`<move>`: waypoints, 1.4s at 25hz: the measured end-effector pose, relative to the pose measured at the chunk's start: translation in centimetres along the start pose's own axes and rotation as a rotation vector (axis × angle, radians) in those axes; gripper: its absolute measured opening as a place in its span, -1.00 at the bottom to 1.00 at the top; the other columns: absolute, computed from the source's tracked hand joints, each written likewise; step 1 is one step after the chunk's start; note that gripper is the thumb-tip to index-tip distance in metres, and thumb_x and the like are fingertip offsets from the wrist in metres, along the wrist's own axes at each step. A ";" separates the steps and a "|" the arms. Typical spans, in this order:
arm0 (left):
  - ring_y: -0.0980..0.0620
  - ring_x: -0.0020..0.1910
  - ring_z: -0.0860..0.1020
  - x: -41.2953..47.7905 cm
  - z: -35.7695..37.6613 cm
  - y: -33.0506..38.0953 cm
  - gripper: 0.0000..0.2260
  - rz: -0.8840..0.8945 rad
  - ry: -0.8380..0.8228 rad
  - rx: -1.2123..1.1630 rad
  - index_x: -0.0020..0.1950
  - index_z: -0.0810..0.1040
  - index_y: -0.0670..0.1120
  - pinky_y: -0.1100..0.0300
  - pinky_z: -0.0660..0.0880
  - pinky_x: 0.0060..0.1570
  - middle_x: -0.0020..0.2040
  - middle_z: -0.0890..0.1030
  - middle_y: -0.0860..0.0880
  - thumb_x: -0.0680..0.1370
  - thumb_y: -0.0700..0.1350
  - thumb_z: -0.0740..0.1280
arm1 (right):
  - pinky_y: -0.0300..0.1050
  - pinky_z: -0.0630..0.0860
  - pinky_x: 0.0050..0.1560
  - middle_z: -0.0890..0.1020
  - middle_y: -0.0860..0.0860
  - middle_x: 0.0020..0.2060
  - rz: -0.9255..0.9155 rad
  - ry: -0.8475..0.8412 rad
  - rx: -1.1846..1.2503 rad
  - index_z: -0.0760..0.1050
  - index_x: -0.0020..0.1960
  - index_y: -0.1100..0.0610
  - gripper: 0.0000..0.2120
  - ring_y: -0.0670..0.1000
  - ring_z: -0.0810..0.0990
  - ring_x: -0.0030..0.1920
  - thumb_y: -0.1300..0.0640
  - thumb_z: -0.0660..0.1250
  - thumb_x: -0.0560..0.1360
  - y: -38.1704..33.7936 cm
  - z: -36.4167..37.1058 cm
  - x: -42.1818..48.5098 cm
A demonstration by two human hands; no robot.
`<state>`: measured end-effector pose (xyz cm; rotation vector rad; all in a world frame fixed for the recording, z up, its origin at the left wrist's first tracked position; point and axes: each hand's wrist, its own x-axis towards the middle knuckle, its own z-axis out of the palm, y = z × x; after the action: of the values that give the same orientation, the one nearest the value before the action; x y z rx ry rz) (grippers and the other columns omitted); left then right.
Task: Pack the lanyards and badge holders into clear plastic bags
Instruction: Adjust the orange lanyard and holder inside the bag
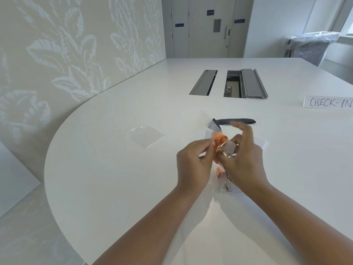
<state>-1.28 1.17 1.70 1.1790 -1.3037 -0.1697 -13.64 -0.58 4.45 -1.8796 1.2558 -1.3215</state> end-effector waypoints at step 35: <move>-0.03 -0.12 0.70 2.4 -1.8 -0.5 -0.90 -0.855 -0.150 -0.613 -0.02 0.67 -0.19 0.13 0.63 -0.09 -0.07 0.72 -0.14 0.48 -0.31 0.44 | 0.02 0.58 0.18 0.74 0.18 -0.09 0.352 -0.187 0.727 0.46 0.30 0.06 -0.52 0.11 0.71 0.04 0.07 0.45 0.40 -0.2 -0.4 1.5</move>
<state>1.24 0.34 3.16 1.1150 -0.6997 -1.2070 -13.80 -1.78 5.36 -1.1757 0.8018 -1.1621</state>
